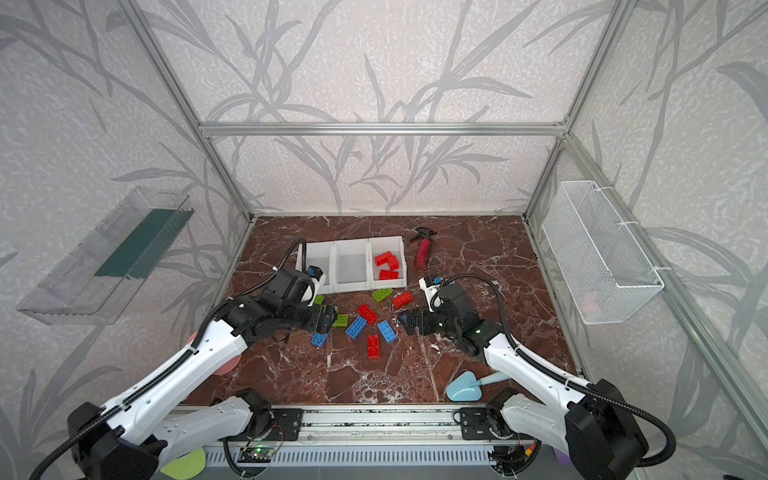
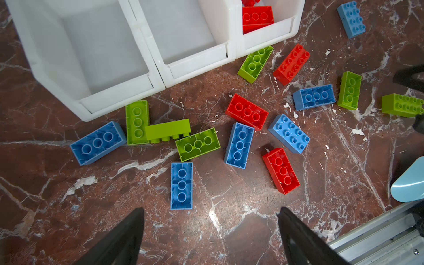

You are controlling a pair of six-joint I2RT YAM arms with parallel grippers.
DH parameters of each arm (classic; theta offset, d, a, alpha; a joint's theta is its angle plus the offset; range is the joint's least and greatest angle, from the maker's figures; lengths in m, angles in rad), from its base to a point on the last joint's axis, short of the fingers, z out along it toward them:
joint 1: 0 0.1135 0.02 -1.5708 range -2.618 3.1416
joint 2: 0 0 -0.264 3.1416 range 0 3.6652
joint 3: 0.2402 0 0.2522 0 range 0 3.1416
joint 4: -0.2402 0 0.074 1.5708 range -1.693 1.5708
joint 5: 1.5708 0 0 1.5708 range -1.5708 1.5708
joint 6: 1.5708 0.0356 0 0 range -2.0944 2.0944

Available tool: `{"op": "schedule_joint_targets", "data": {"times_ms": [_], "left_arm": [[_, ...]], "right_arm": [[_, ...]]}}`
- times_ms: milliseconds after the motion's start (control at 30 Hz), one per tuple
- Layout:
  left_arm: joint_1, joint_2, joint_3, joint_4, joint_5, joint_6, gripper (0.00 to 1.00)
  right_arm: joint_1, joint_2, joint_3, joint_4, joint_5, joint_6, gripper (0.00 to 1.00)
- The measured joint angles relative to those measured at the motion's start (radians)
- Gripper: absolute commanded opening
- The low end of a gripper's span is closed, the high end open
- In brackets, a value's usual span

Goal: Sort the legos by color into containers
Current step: 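Grasp a red 2x4 brick with the left gripper while the right arm withdraws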

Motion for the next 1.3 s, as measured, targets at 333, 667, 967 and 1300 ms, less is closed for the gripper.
{"op": "schedule_joint_targets", "data": {"times_ms": [333,667,967,1300], "left_arm": [[0.0,0.32,0.156,0.056,0.045,0.075,0.89],[-0.018,0.582,0.197,0.175,0.079,0.183,0.87],[-0.067,0.669,0.197,0.289,0.098,0.243,0.85],[-0.103,0.713,0.196,0.354,0.093,0.267,0.83]], "right_arm": [[-0.001,-0.088,-0.208,0.249,0.057,0.083,1.0],[-0.005,-0.193,-0.285,0.33,0.125,0.127,1.0],[-0.006,-0.261,-0.307,0.328,0.19,0.127,1.0],[-0.01,-0.257,-0.31,0.328,0.212,0.127,1.0]]}}
